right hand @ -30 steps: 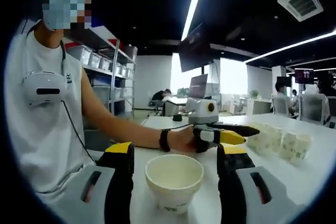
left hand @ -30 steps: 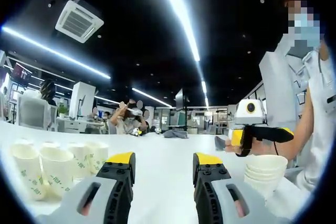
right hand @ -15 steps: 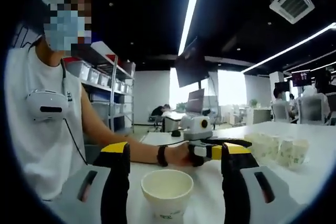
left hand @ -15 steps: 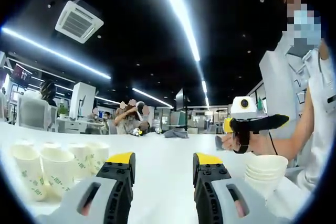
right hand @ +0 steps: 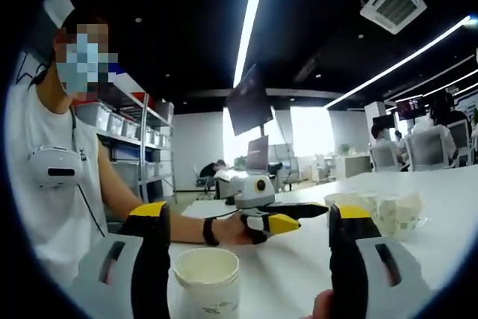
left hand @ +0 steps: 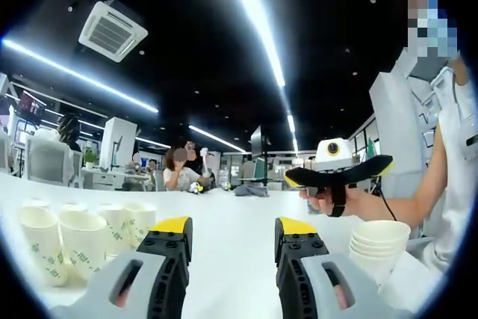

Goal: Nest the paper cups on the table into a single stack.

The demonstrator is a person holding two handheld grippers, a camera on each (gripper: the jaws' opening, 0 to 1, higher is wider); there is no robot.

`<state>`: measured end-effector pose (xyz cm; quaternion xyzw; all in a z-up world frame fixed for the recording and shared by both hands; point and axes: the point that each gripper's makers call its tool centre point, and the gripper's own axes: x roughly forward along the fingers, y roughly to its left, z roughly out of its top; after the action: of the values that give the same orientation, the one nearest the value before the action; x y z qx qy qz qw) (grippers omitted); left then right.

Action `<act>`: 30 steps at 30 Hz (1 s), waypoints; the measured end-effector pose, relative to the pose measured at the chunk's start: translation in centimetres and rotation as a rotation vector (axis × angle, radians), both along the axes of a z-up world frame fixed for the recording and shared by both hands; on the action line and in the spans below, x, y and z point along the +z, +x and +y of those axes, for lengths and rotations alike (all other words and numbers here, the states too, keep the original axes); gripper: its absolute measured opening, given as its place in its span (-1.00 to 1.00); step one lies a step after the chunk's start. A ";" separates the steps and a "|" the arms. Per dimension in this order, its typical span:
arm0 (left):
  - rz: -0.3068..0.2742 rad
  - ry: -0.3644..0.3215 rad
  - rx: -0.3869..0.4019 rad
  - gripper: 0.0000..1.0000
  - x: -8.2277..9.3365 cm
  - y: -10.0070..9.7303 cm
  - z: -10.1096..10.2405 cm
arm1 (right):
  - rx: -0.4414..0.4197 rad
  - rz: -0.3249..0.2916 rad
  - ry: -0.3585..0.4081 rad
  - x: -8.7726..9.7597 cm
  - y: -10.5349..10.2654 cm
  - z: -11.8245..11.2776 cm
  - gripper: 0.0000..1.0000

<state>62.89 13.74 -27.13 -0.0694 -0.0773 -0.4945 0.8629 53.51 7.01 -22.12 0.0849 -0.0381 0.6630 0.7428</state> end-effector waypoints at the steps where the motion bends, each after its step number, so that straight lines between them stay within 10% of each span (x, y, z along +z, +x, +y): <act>1: 0.000 0.000 0.000 -0.06 0.0 0.0 0.0 | -0.007 0.002 0.008 0.1 0.4 -0.1 0.77; 30: 0.009 0.019 0.007 -0.04 -0.4 0.4 -0.2 | -0.303 -0.081 0.037 -3.5 11.8 -1.2 0.09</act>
<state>63.29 13.52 -27.56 -0.0628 -0.0690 -0.4917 0.8658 65.28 5.82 -25.59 0.0651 -0.0928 0.5452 0.8306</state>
